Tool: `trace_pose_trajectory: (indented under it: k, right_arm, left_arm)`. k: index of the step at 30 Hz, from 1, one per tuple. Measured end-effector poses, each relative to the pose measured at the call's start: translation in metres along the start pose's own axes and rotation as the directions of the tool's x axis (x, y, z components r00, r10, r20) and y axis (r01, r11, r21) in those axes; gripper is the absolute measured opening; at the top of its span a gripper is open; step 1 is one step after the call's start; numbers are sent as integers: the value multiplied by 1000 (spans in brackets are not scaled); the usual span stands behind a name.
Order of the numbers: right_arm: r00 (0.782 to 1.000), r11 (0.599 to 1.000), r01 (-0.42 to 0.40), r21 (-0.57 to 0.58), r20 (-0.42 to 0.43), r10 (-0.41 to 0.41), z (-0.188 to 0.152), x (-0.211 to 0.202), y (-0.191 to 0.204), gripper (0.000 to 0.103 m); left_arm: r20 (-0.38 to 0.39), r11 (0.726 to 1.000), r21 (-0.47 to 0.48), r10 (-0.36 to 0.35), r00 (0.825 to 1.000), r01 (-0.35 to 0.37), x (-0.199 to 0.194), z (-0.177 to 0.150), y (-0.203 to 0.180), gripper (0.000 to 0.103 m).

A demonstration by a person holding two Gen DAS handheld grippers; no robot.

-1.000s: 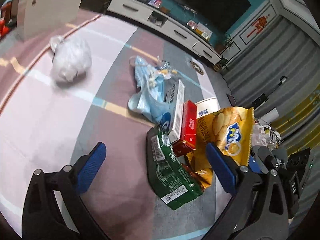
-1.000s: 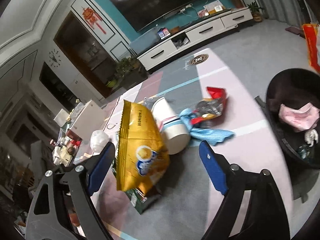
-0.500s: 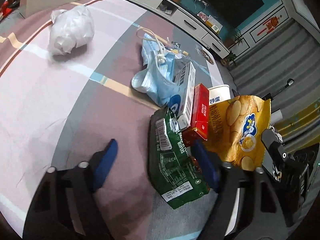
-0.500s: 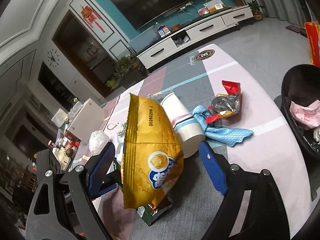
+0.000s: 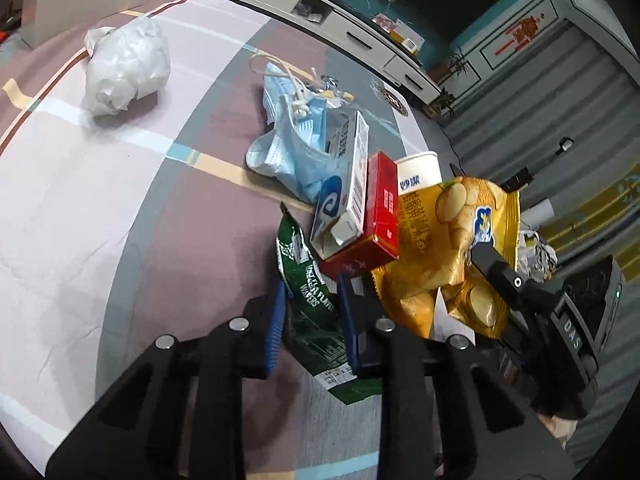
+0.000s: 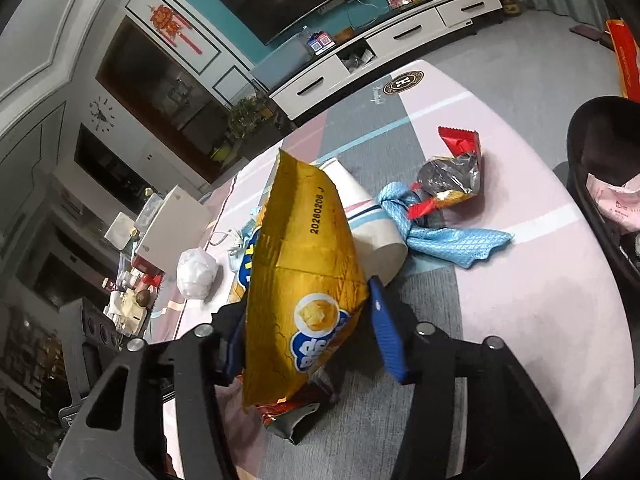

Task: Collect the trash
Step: 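Grasp the green snack bag with left tool while right tool grasps yellow chip bag, then carry both snack bags over the black bin and open both tools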

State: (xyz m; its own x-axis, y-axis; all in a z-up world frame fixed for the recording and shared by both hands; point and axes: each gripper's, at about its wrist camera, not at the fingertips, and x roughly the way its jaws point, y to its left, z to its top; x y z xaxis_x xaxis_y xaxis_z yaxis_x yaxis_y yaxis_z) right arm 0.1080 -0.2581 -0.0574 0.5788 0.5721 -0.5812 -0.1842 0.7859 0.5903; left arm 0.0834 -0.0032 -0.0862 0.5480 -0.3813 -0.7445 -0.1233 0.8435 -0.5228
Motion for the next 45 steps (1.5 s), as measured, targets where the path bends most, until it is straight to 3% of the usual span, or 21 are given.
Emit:
trace_pose_trajectory:
  k: [7, 10, 17, 22, 31, 38, 45]
  right_arm:
    - [999, 999, -48, -21, 3, 48, -5, -22, 0, 36]
    - [995, 995, -94, -13, 17, 94, -5, -36, -3, 32]
    - [979, 981, -188, 35, 85, 185, 1, -71, -19, 31]
    - [972, 982, -183, 54, 156, 173, 7, -92, -31, 31]
    - [962, 990, -111, 83, 258, 86, 14, -125, -58, 31]
    - [927, 990, -26, 135, 374, -27, 18, -163, -91, 31]
    - [895, 975, 31, 221, 428, -126, 18, -193, -132, 31]
  left_arm:
    - [-20, 998, 61, -16, 1000, 18, -13, -8, -3, 17]
    - [-23, 995, 80, -59, 998, 60, -26, -12, -6, 17]
    - [28, 980, 141, -147, 989, 142, -54, -11, -20, 17]
    - [53, 971, 171, -180, 982, 169, -58, -10, -34, 17]
    - [66, 961, 232, -171, 983, 152, -46, -11, -71, 17]
    - [76, 933, 318, -201, 977, 167, -32, -7, -130, 17]
    - [50, 891, 417, -219, 975, 179, 5, -7, -205, 17]
